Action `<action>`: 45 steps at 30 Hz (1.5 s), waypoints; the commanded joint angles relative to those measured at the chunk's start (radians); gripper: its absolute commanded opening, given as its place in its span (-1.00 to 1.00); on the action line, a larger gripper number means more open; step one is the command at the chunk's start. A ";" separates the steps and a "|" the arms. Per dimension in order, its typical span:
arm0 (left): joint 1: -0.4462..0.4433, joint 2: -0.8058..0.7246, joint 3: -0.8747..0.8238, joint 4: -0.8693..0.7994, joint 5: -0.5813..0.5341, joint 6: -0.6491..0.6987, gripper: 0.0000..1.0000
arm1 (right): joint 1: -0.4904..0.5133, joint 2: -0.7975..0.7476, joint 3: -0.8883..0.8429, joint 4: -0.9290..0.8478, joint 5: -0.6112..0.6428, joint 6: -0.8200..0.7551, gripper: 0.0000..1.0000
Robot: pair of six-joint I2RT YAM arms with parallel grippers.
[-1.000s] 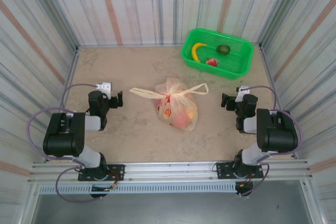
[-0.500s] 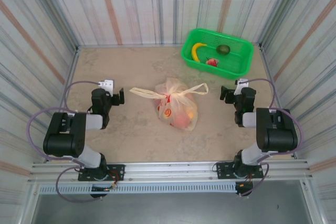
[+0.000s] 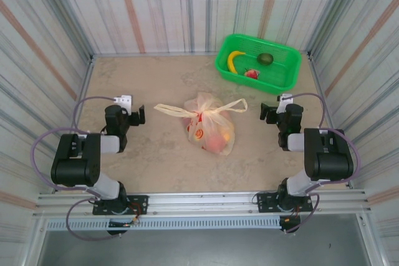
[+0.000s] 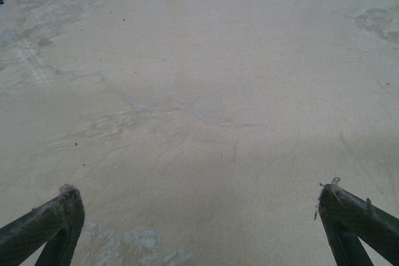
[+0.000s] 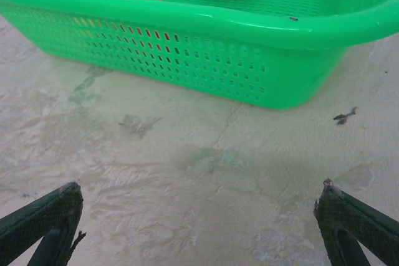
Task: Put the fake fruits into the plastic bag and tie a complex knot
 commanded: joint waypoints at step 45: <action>0.003 -0.015 0.008 0.002 0.022 -0.008 0.97 | -0.009 -0.004 0.008 -0.010 0.042 0.011 0.98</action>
